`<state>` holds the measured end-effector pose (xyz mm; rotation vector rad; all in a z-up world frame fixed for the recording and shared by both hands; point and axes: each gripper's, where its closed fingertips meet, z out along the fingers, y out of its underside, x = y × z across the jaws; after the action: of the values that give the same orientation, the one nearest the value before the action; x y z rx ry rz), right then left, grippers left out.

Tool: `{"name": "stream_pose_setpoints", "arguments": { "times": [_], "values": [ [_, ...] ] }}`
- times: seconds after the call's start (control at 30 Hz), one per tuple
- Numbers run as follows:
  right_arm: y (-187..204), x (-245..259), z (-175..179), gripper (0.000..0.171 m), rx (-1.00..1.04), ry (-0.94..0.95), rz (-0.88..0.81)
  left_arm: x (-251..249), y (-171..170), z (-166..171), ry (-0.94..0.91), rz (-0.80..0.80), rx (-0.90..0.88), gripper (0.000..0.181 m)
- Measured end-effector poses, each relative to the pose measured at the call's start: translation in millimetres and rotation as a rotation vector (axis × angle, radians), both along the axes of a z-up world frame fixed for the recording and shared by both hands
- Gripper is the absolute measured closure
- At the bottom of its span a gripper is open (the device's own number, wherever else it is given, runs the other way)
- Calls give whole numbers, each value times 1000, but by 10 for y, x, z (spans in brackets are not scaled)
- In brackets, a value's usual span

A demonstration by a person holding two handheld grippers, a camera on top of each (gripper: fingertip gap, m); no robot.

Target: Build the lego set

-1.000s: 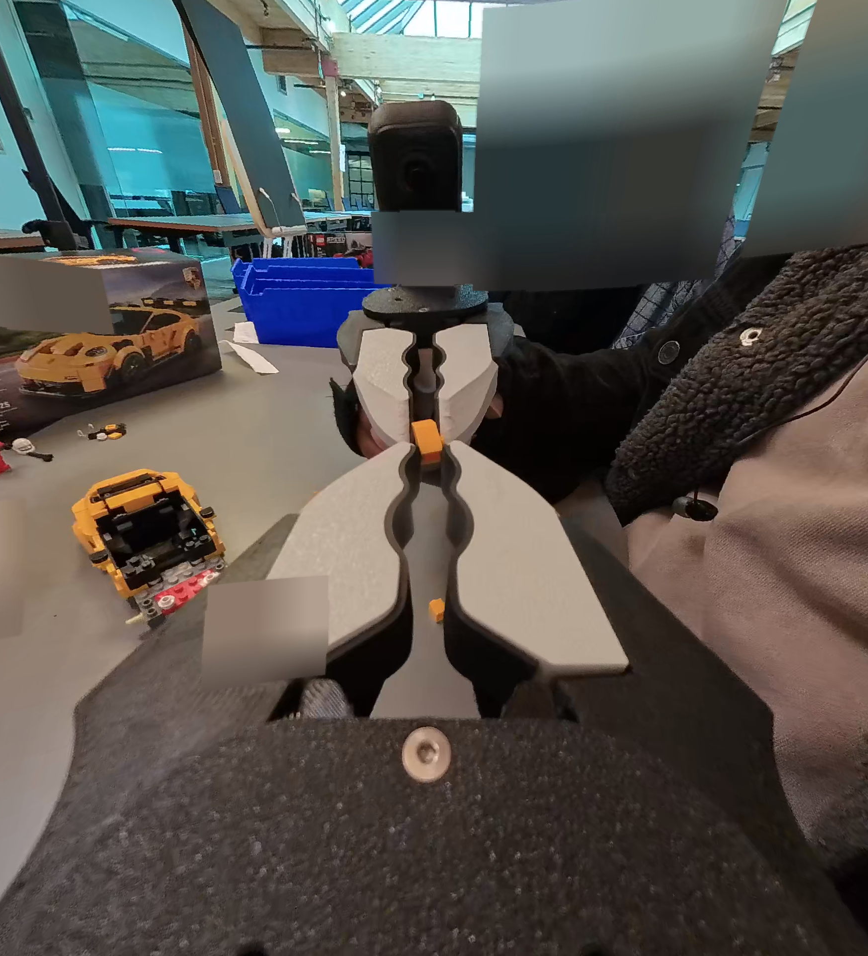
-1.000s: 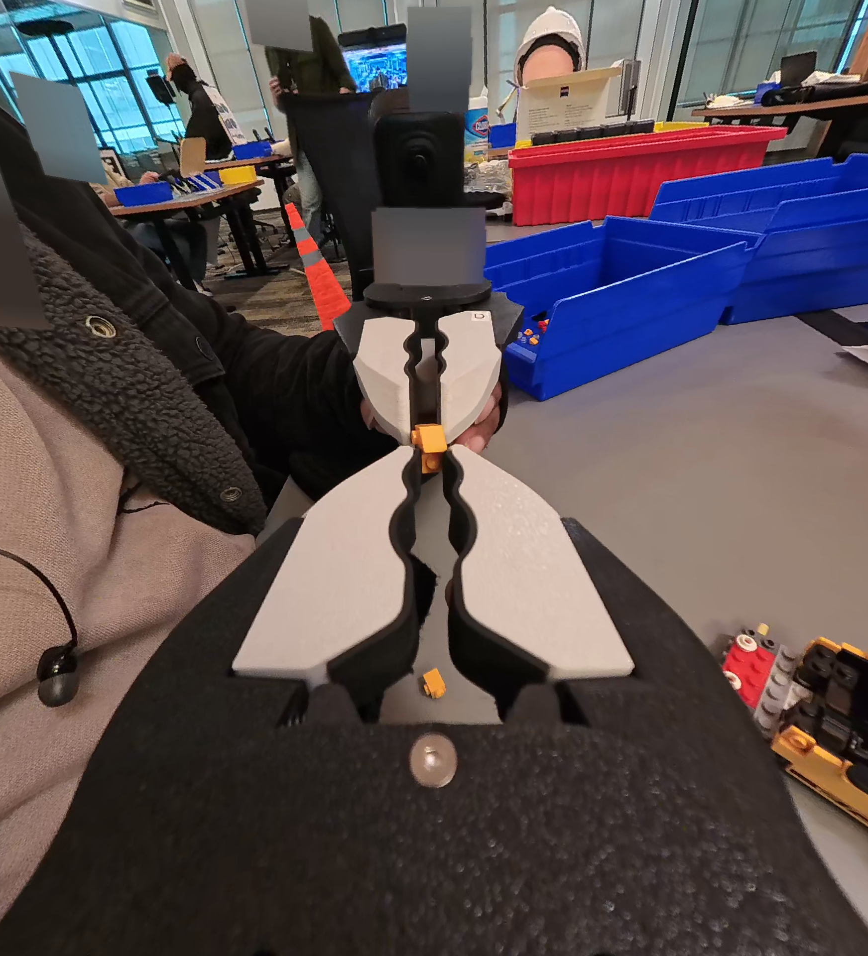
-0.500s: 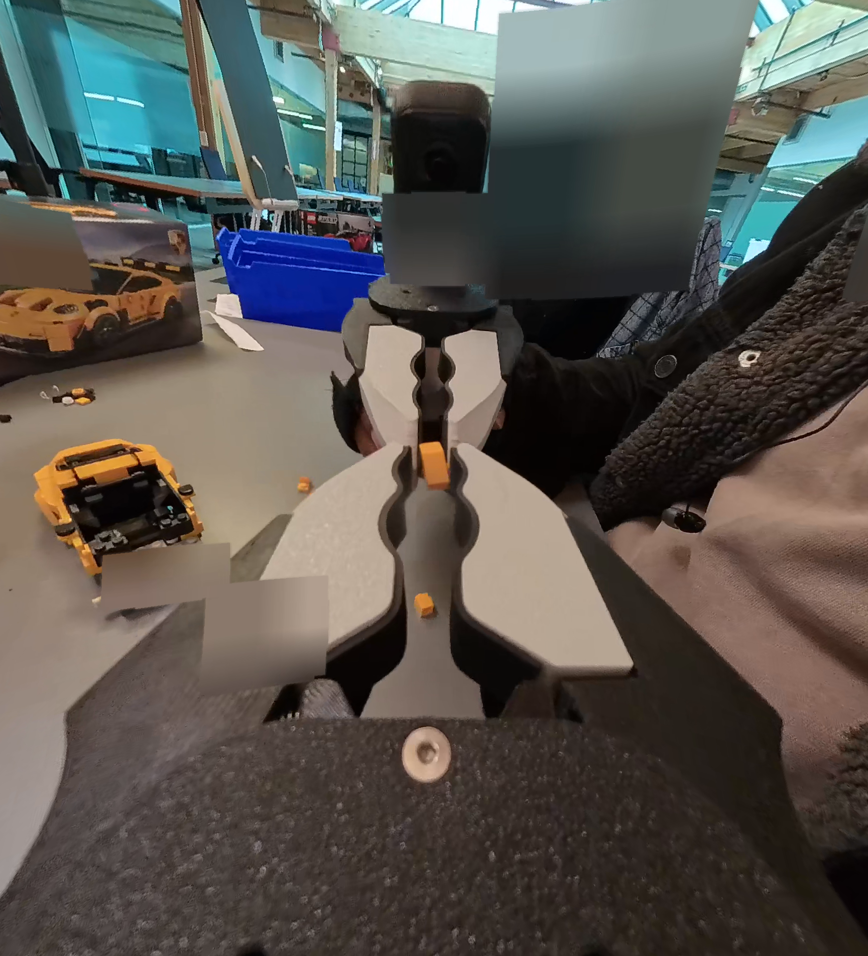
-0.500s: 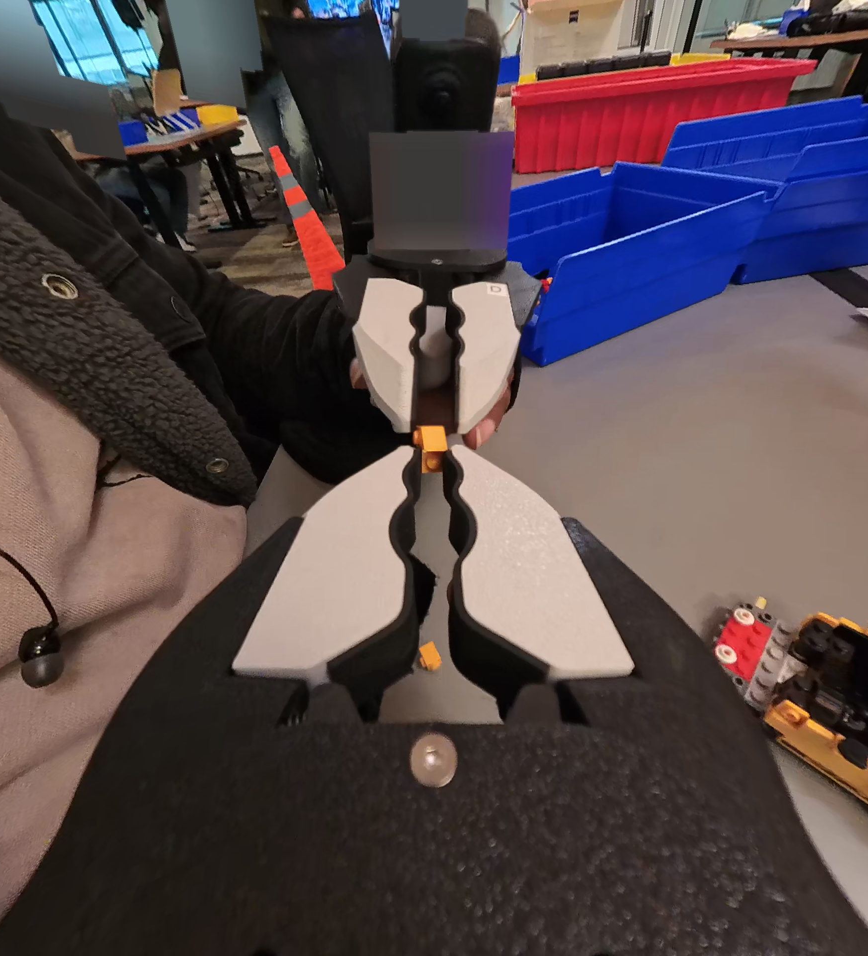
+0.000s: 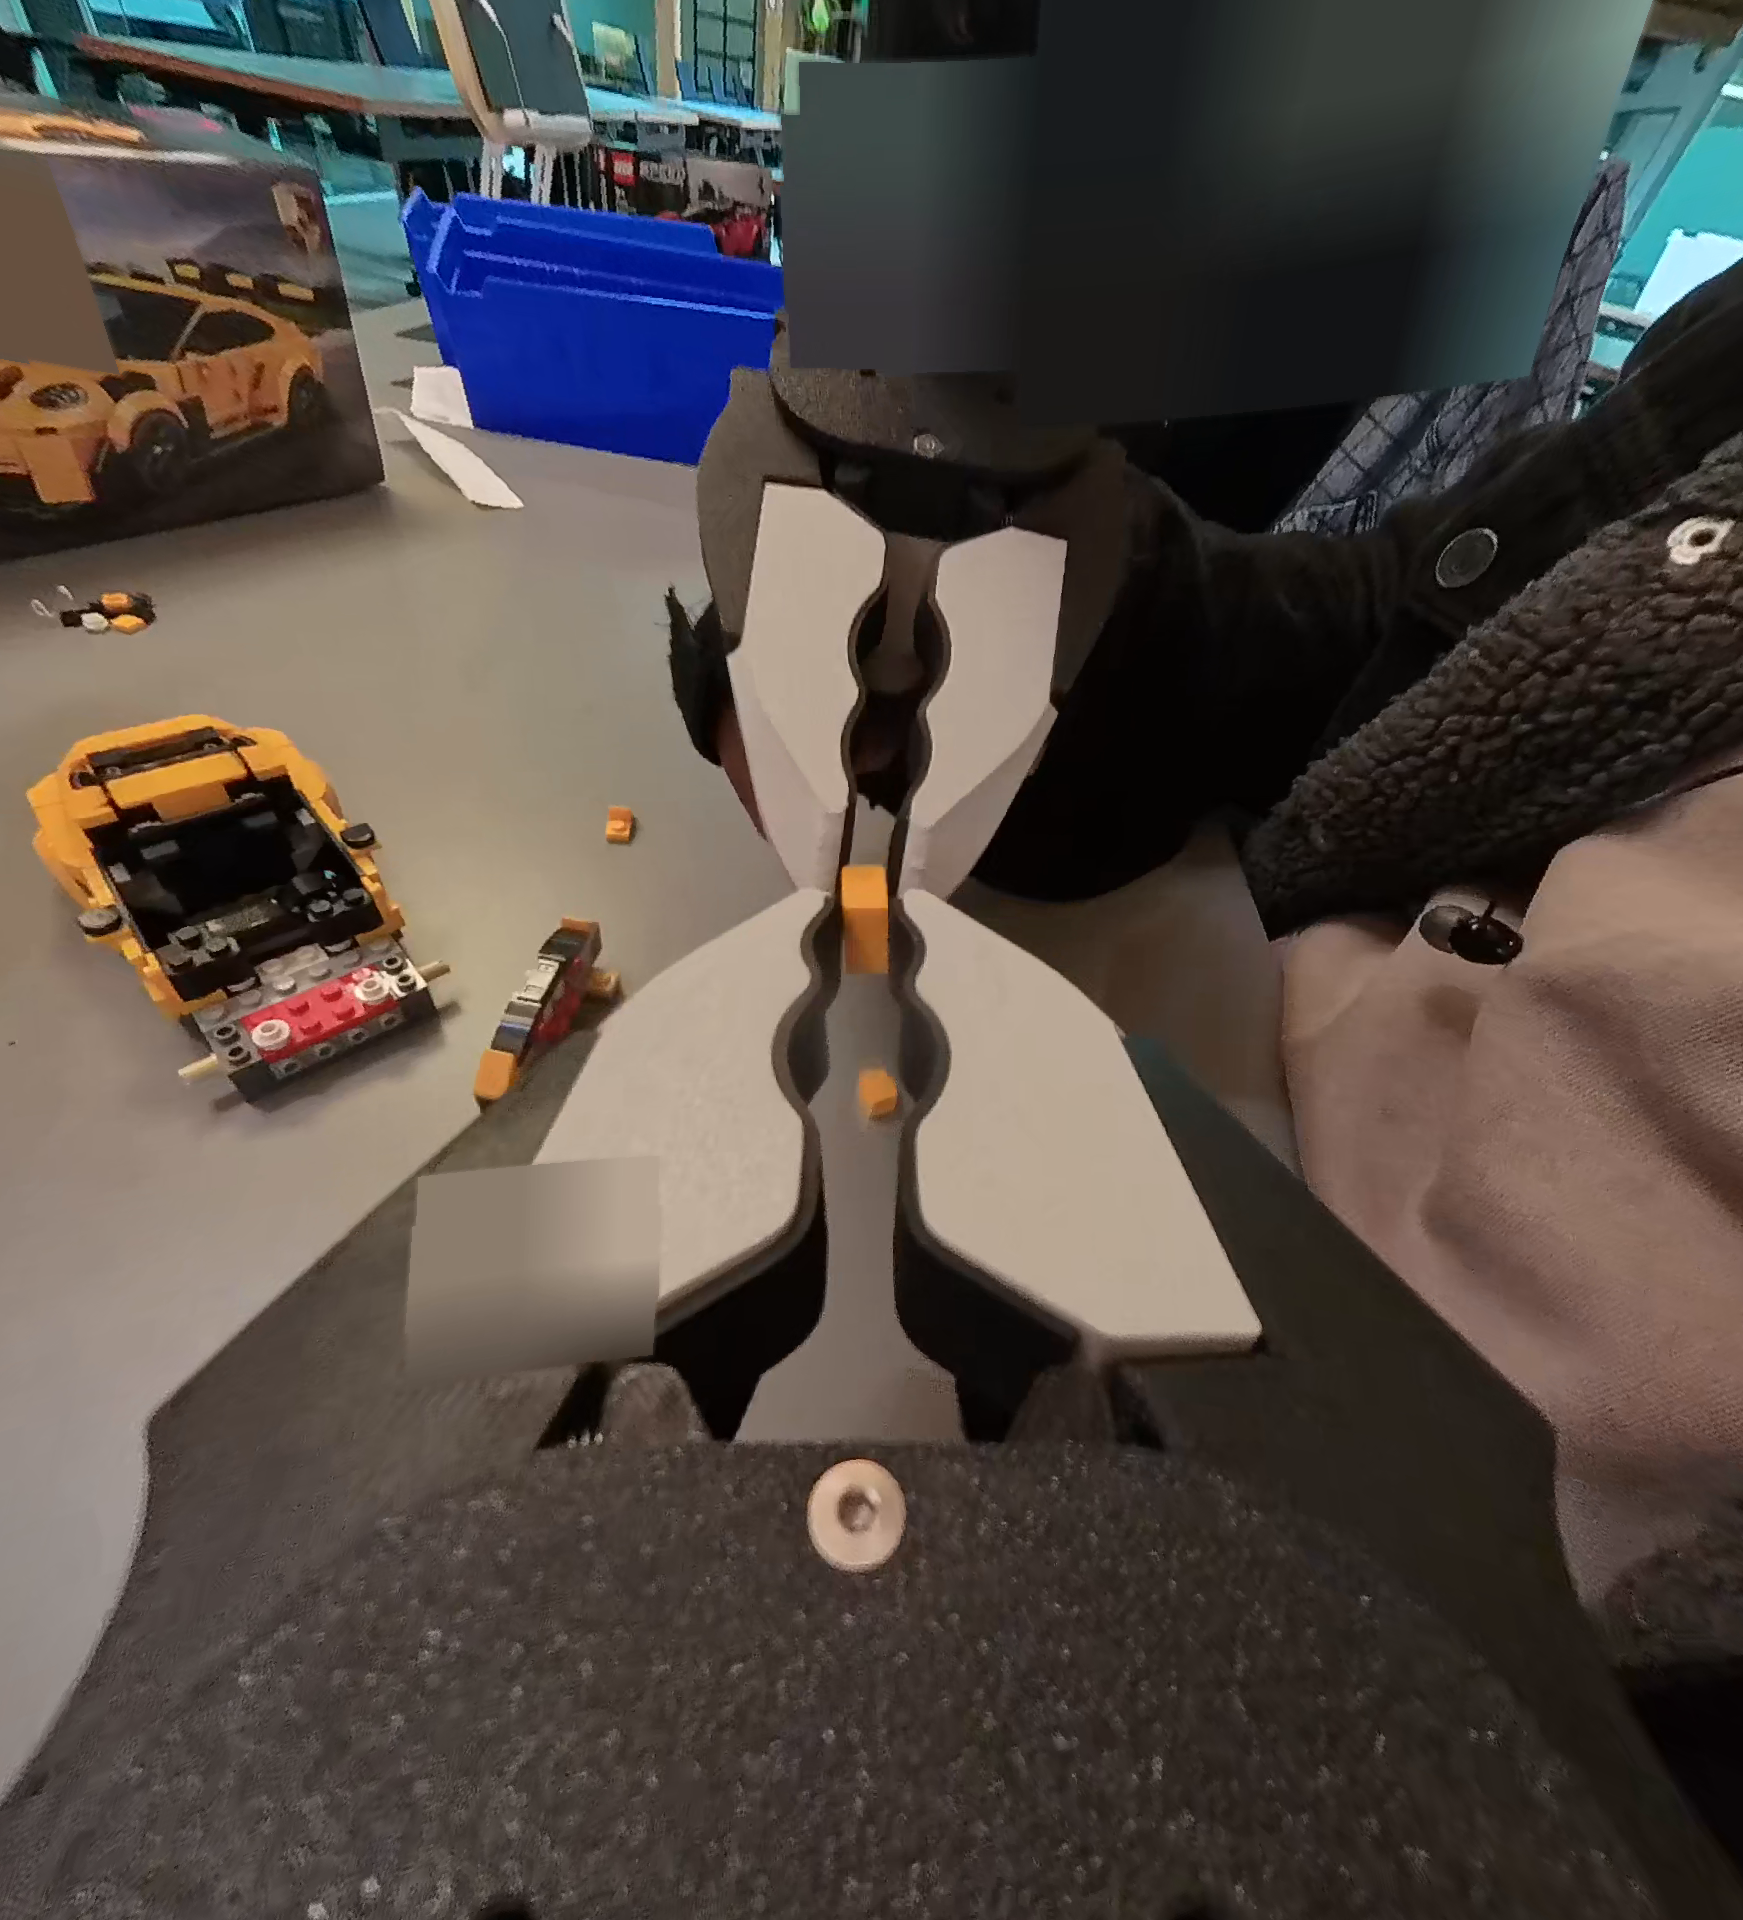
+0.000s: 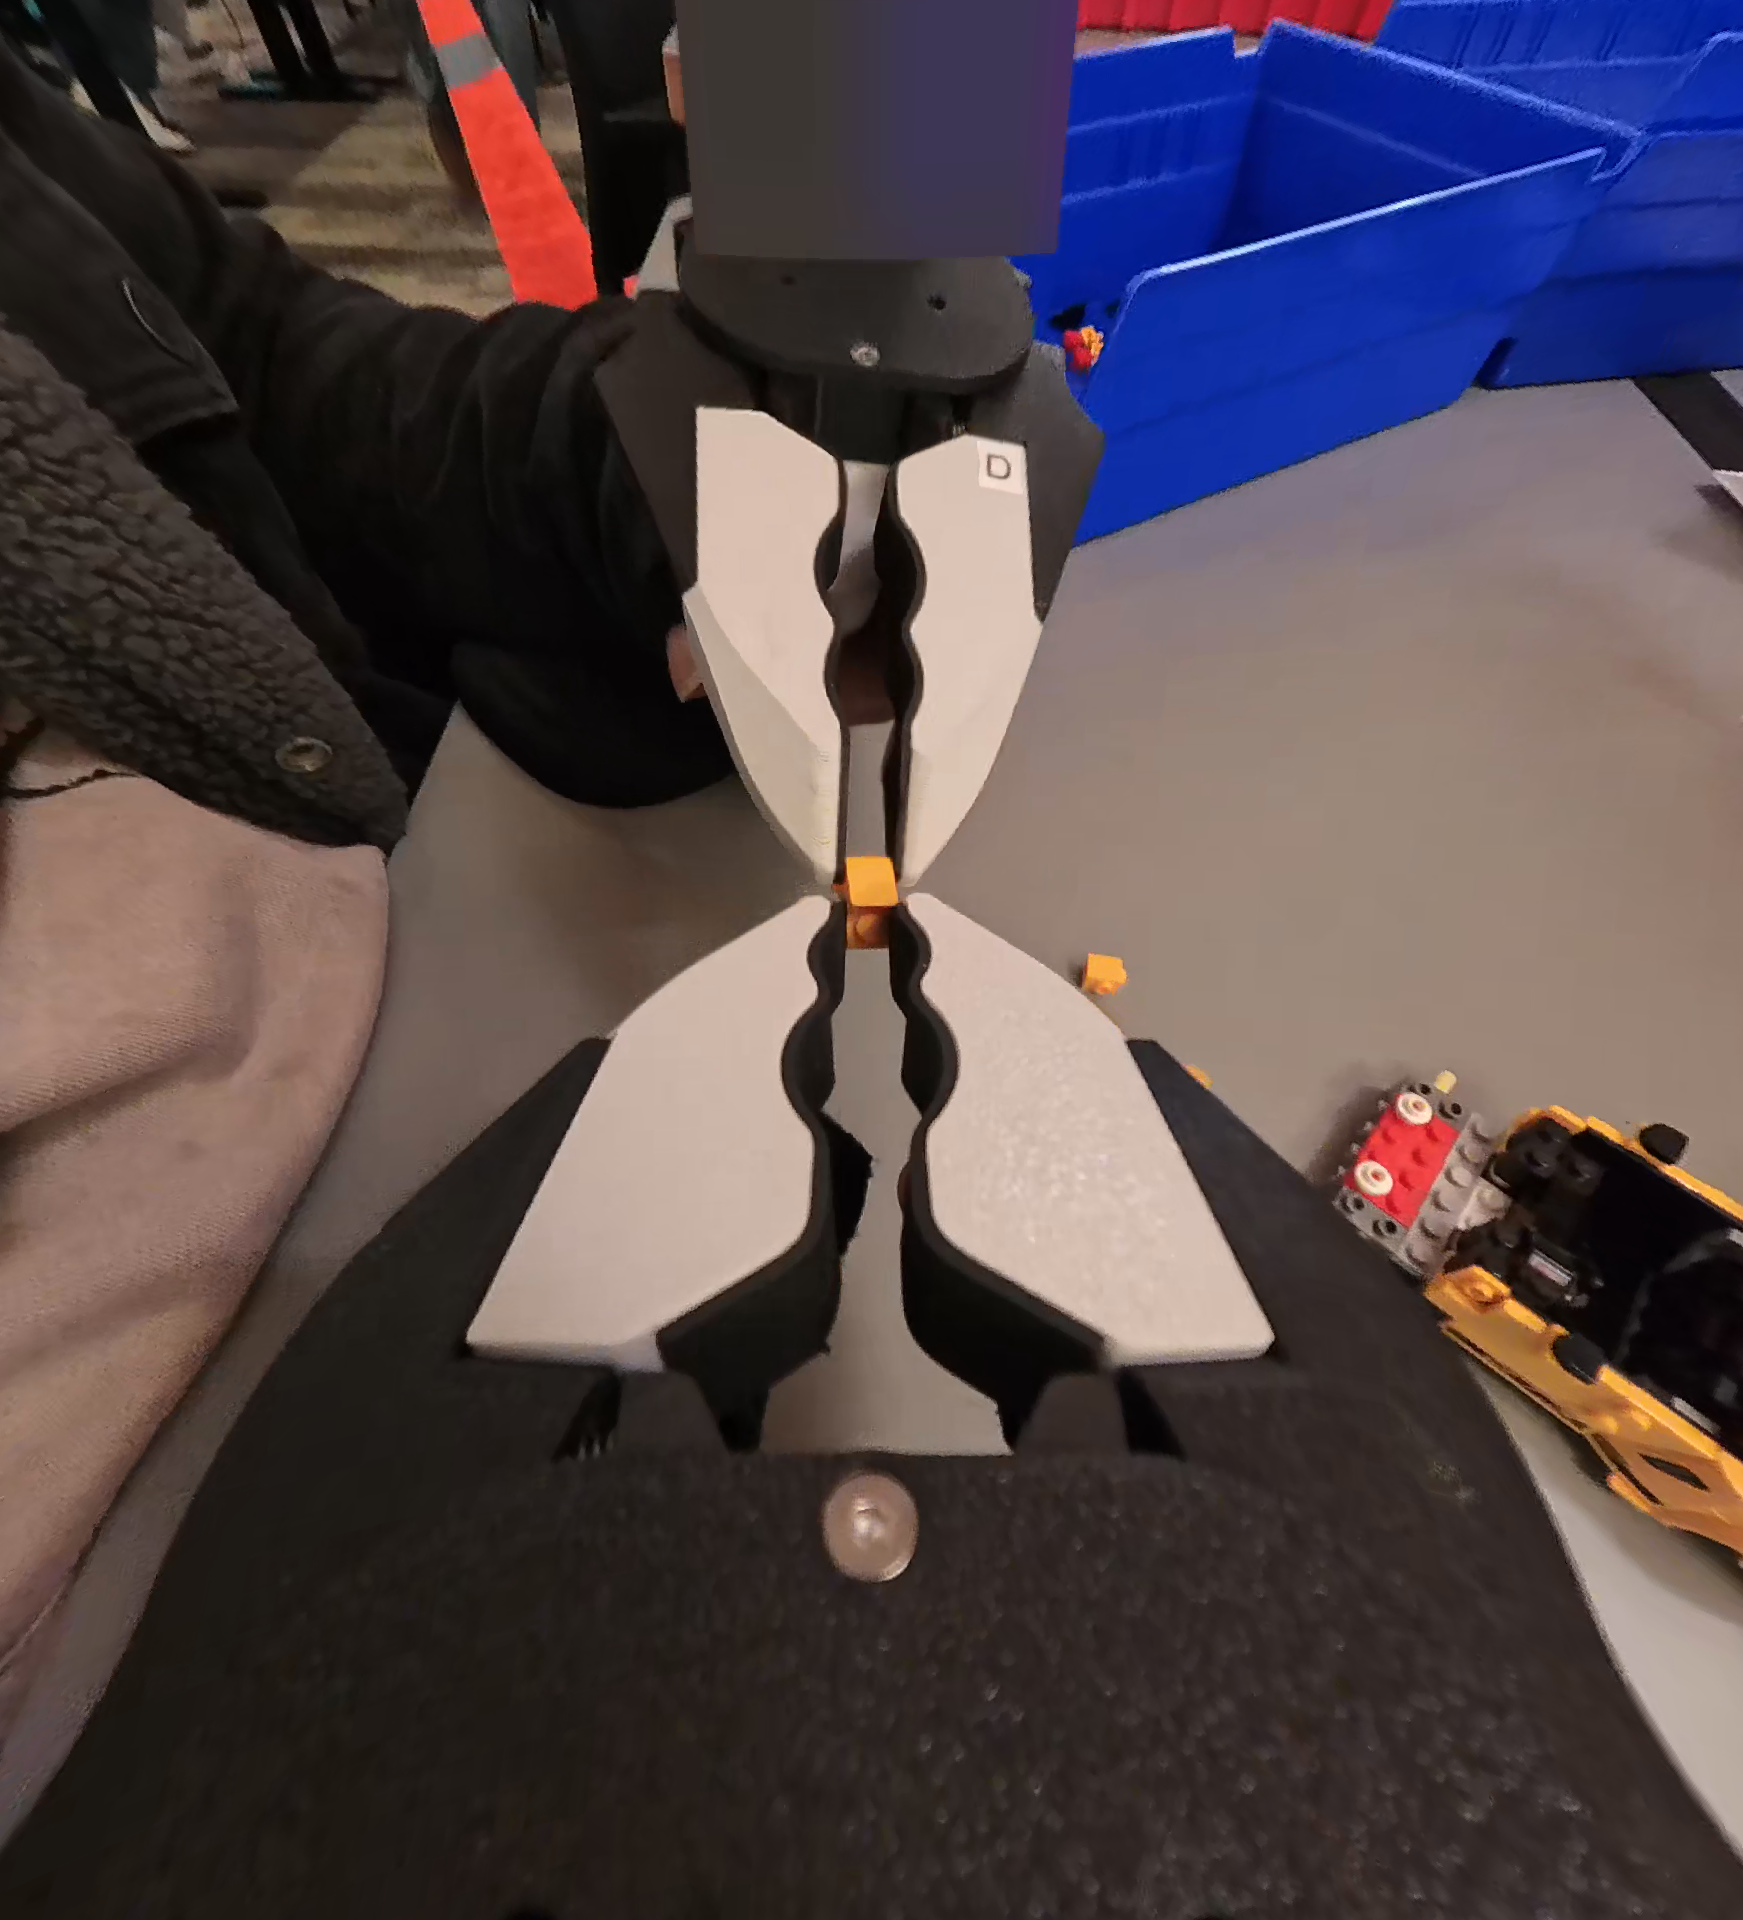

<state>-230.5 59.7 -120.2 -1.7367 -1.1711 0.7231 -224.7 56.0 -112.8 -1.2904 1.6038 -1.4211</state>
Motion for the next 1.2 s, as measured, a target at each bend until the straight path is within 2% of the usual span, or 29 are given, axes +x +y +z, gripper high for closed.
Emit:
{"name": "stream_pose_setpoints", "arguments": {
  "times": [0.17,0.27,0.33,0.43,0.57,0.83,1.03,1.2],
  "values": [
    [-2,1,0,163,24,-24,-7,0,2,-9,15,0,-13,173],
    [45,20,125,163,26,47,-44,-15,70,126,-47,13,-125,173],
    [80,107,111,159,24,19,-78,-59,158,251,-111,19,-235,173],
    [-41,185,-78,158,-47,-89,-35,-112,295,359,-168,25,-400,173],
    [-249,230,-509,157,-105,-312,52,-120,371,374,-182,25,-512,173],
    [-249,214,-862,156,-124,-499,58,-92,406,323,-164,36,-557,173],
    [-320,211,-871,161,-164,-552,138,-80,405,296,-150,36,-559,173],
    [-508,531,-801,160,-249,-849,315,-56,369,240,-112,34,-542,173]
  ]
}}
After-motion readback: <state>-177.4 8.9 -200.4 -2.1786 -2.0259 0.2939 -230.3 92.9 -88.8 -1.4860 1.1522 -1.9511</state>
